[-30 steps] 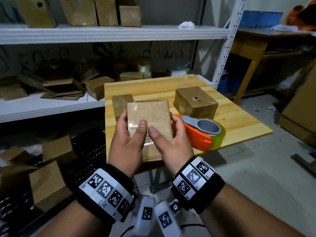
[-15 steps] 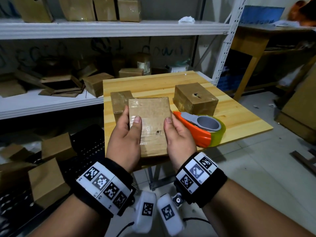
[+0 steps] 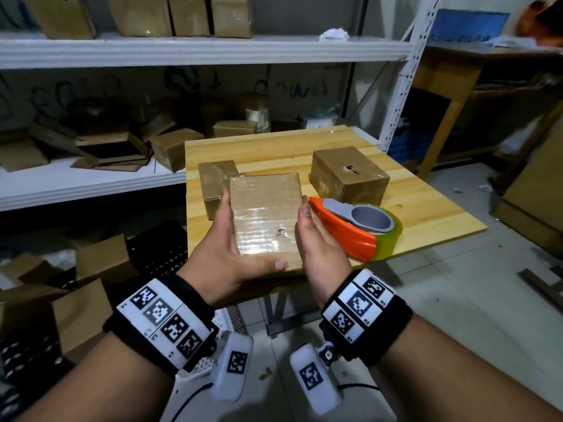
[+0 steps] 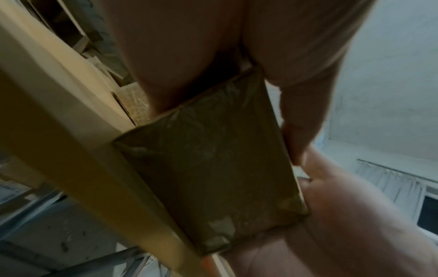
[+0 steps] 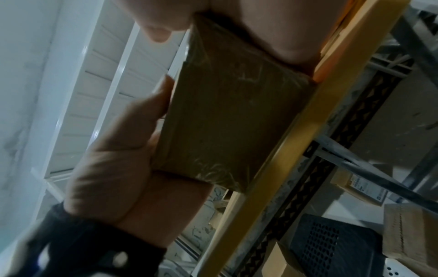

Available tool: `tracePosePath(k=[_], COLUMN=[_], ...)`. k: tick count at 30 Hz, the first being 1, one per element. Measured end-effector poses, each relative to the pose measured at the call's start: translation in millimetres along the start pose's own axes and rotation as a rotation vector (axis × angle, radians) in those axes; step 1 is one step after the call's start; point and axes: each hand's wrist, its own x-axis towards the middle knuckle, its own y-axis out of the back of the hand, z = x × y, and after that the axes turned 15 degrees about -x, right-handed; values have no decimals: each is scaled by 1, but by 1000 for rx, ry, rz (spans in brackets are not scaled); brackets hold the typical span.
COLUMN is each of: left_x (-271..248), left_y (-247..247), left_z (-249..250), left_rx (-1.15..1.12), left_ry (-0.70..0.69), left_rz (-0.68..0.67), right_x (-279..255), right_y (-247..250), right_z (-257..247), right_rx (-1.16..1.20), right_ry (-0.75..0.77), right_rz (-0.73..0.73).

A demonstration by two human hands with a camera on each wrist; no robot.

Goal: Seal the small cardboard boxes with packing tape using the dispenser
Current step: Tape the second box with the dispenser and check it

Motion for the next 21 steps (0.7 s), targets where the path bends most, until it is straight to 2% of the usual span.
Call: tracePosePath(k=[3, 6, 9, 14, 21], left_x=[0, 1, 3, 5, 6], left_y=[1, -4, -1, 6, 1], left_z=[2, 4, 2, -4, -5], left_rx=[-76, -218, -124, 112, 93], left_ry=[34, 64, 51, 2, -19], left_rz=[-7, 114, 168, 214, 277], right_x=[1, 4, 9, 13, 17], right_y=[3, 0, 1, 5, 6], right_z=[-1, 6, 15, 14, 16], right_rx=[34, 78, 46, -15, 22], right_ry=[14, 36, 93, 89, 10], right_rz=[-60, -170, -192, -201, -203])
